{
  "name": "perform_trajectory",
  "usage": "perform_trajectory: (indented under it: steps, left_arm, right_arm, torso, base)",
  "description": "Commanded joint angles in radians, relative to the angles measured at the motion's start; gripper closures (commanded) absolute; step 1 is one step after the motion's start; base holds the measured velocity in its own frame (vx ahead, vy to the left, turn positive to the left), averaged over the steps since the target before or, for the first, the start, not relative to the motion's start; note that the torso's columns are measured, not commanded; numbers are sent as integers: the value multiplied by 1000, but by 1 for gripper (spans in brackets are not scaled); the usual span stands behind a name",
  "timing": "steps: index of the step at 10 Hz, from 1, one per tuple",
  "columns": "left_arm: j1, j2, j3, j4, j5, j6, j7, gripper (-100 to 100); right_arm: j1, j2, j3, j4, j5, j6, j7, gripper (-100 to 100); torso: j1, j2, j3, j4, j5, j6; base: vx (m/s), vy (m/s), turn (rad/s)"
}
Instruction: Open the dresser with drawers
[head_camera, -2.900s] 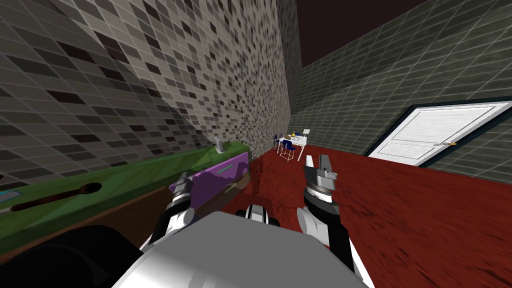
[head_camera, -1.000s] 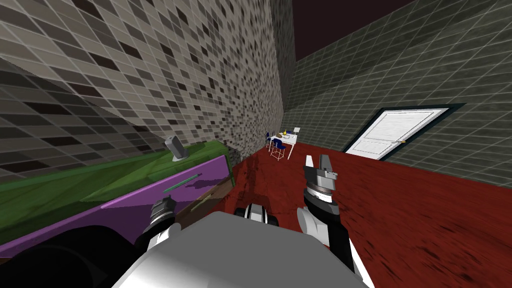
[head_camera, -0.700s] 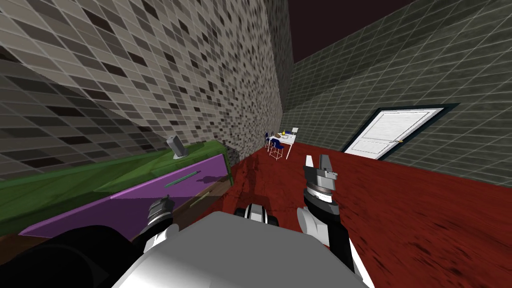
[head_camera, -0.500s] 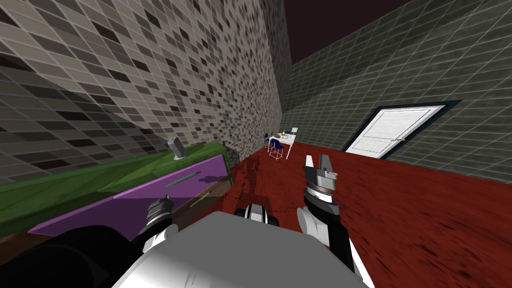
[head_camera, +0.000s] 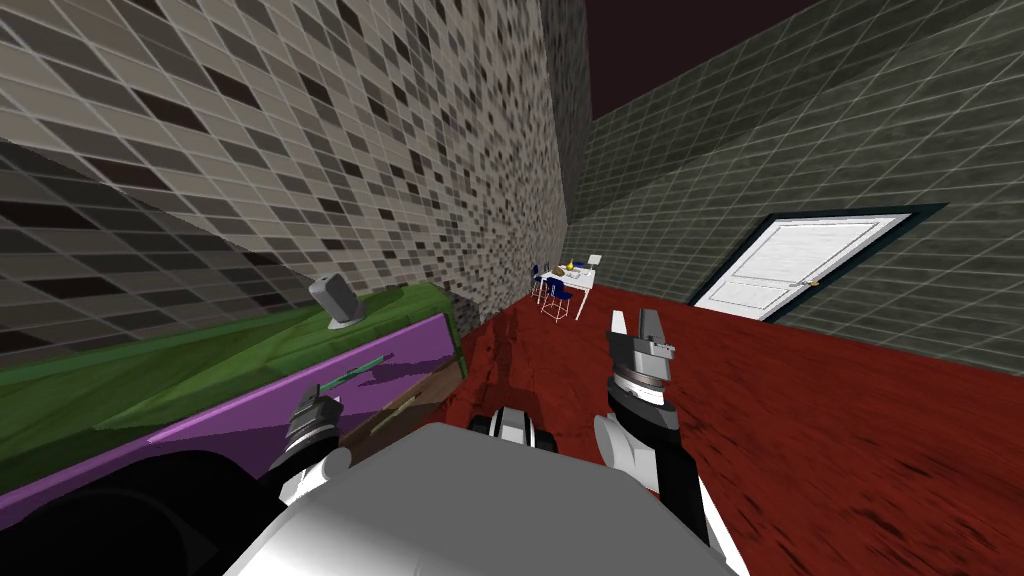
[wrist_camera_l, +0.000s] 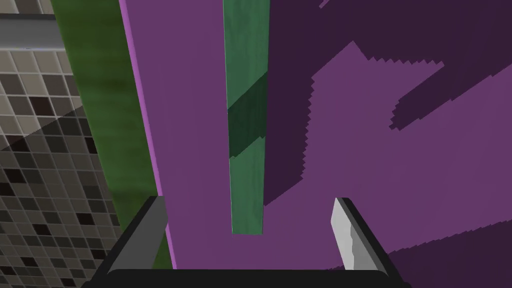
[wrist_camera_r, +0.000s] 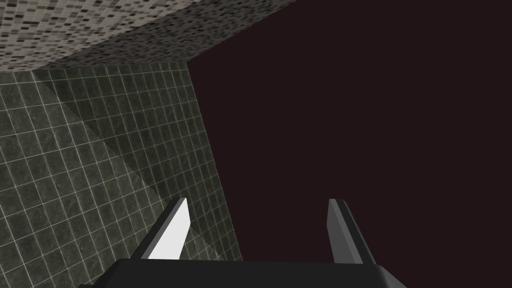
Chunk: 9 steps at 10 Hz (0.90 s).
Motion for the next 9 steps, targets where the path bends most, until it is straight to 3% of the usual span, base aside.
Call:
perform_trajectory:
  steps: [1, 2, 5, 8, 9]
  left_arm:
    - [0, 5, 4, 0, 5, 7, 1, -100]
    - [0, 6, 4, -1, 6, 9, 1, 100]
    - [16, 7, 1, -19, 14, 14, 0, 100]
    - [23, 8, 0, -27, 17, 16, 0, 100]
    - [22, 11, 3, -20, 18, 22, 2, -100]
  right_arm:
    - [0, 0, 0, 0, 0, 0, 0, 0]
    - [0, 0, 0, 0, 0, 0, 0, 0]
    - [0, 0, 0, 0, 0, 0, 0, 0]
    - [0, 0, 0, 0, 0, 0, 0, 0]
    - [0, 0, 0, 0, 0, 0, 0, 0]
  torso:
    - [5, -1, 0, 0, 1, 0]
    - [4, -1, -1, 0, 1, 0]
    - [-3, -1, 0, 0, -1, 0]
    - [5, -5, -3, -1, 1, 0]
    - [10, -8, -5, -2, 3, 0]
  base:
    - [49, 57, -9]
    - [8, 9, 0]
    - [-68, -133, 12]
    - [-82, -144, 9]
    - [24, 90, 10]
